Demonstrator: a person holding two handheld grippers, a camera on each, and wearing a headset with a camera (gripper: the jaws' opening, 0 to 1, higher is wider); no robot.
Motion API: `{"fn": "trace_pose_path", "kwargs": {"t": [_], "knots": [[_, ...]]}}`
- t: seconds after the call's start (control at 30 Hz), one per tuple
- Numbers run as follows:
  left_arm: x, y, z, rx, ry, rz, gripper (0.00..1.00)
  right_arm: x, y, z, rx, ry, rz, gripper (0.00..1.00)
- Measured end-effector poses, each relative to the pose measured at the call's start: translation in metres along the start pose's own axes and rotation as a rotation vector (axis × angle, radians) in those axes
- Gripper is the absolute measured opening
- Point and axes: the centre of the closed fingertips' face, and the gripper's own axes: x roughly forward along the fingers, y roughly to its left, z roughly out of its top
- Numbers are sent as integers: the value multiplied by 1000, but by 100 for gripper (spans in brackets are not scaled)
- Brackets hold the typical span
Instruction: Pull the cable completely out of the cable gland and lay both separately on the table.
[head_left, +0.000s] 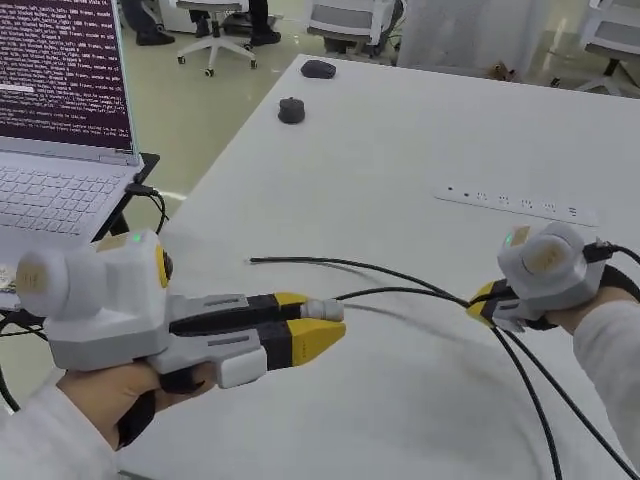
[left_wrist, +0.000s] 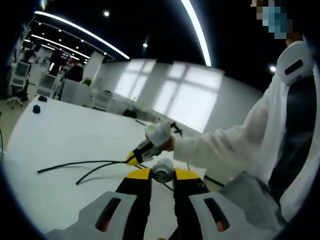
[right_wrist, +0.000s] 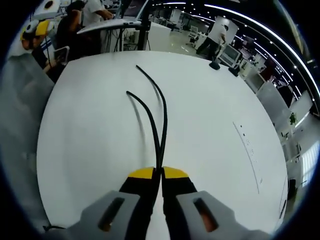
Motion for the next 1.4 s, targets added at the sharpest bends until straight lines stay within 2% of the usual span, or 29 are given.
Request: {"fn": "trace_pose_path", "kwargs": {"t": [0.2, 0.37, 0.53, 0.8, 0.97, 1.0, 1.17, 1.3, 1.4], "knots": [[0, 3, -1, -4, -2, 6, 17, 20, -7, 15, 13, -23, 24, 2], [0, 6, -3, -12, 2, 15, 17, 45, -5, 16, 47, -23, 61, 2], [0, 10, -6, -18, 14, 22, 17, 60, -1, 14, 94, -24, 81, 3], [3, 13, -10, -22, 26, 36, 17, 72, 8, 10, 103, -24, 105, 4], [3, 16, -13, -24, 36, 36, 17, 73, 9, 12, 103, -45, 122, 5], [3, 16, -13, -23, 40, 37, 17, 73, 10, 12, 101, -45, 121, 5], [7, 18, -17, 4, 62, 35, 17, 54, 7, 27, 133, -132, 103, 17], [16, 24, -23, 23, 99, 27, 17, 28, 4, 38, 177, -233, 73, 21], [27, 31, -28, 41, 124, 25, 17, -1, 4, 40, 207, -303, 44, 22]]}}
